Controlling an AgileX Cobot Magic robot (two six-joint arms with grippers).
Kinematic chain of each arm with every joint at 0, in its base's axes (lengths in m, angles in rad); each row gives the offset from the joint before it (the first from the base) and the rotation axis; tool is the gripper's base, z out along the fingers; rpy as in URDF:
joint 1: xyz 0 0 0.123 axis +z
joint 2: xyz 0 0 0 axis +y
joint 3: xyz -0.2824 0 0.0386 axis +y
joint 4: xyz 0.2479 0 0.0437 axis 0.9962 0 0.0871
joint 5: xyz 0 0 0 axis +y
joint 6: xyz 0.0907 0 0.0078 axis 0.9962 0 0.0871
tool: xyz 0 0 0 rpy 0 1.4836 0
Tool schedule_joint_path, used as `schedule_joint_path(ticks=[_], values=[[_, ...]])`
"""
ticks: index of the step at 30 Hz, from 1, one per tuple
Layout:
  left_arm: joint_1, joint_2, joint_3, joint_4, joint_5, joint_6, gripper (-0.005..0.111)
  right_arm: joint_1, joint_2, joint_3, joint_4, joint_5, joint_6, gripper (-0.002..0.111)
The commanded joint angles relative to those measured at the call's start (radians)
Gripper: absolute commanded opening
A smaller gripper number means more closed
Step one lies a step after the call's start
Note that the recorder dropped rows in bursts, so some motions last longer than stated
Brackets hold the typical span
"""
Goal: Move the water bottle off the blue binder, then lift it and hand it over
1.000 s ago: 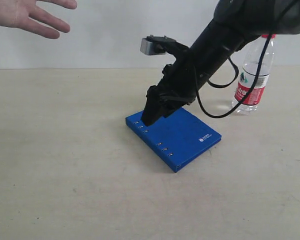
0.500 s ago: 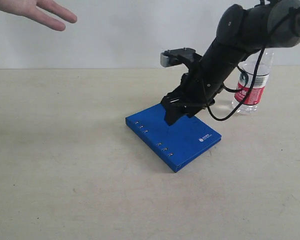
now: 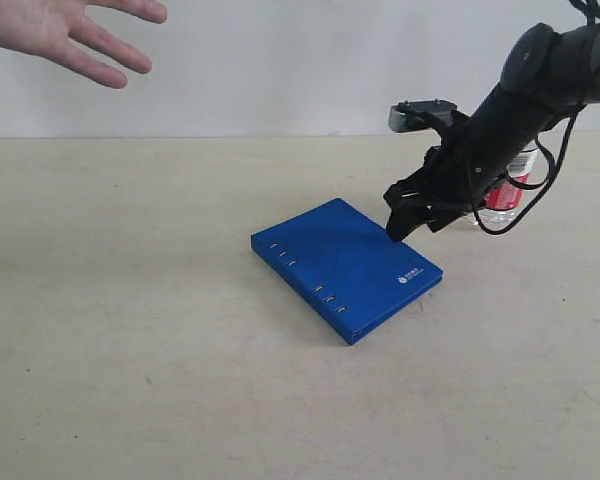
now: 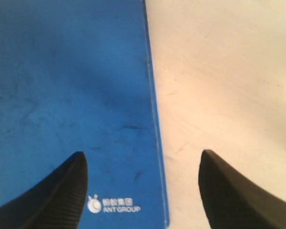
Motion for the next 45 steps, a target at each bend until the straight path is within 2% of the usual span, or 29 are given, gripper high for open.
schedule_joint_path(ticks=[1,4,7,9,11,13,15,22,24,27,29,31,32,35,37,45], values=[[-0.005,0.288,-0.103,0.131,-0.133,0.031,0.007,-0.011,0.003,-0.004,0.011,0.001,-0.101,0.06],[-0.005,0.47,-0.188,0.269,-0.149,-0.005,0.009,-0.011,0.005,-0.004,0.02,-0.035,-0.151,0.06],[-0.042,0.615,-0.259,0.438,-0.171,-0.176,0.023,-0.011,0.016,-0.004,0.02,-0.071,-0.175,0.06],[-0.082,0.676,-0.283,0.55,-0.244,-0.306,0.034,-0.011,0.027,-0.004,0.021,-0.08,-0.183,0.06],[-0.12,0.733,-0.302,0.673,-0.374,-0.487,0.047,-0.011,0.047,-0.004,0.021,-0.093,-0.187,0.06],[-0.143,0.789,-0.326,0.795,-0.51,-0.645,0.054,-0.011,0.066,-0.004,0.023,-0.112,-0.187,0.06],[-0.16,0.842,-0.348,0.847,-0.591,-0.718,0.054,-0.011,0.081,-0.004,0.025,-0.137,-0.207,0.06],[-0.178,1.069,-0.44,0.852,-0.668,-0.73,0.054,-0.013,0.101,-0.004,0.066,-0.14,-0.257,0.06],[-0.178,1.128,-0.465,0.857,-0.7,-0.741,0.054,-0.013,0.106,-0.004,0.109,-0.112,-0.278,0.057],[-0.178,1.201,-0.506,0.904,-0.754,-0.794,0.054,-0.013,0.108,-0.004,0.195,-0.013,-0.324,0.045],[-0.178,1.241,-0.536,0.95,-0.809,-0.827,0.054,-0.013,0.108,-0.004,0.314,0.138,-0.371,0.038],[-0.178,1.247,-0.559,0.962,-0.795,-0.835,0.054,-0.013,0.108,-0.004,0.414,0.31,-0.417,0.038],[-0.178,1.247,-0.564,0.962,-0.795,-0.829,0.054,-0.013,0.106,-0.004,0.435,0.335,-0.44,0.038],[-0.178,1.247,-0.57,0.962,-0.777,-0.822,0.054,-0.013,0.097,-0.004,0.445,0.162,-0.529,0.038],[-0.178,1.251,-0.57,0.953,-0.736,-0.822,0.054,-0.013,0.097,-0.004,0.445,0.111,-0.492,0.038],[-0.178,1.284,-0.58,0.968,-0.743,-0.822,0.054,-0.013,0.097,-0.003,0.358,0.05,-0.233,0.038]])
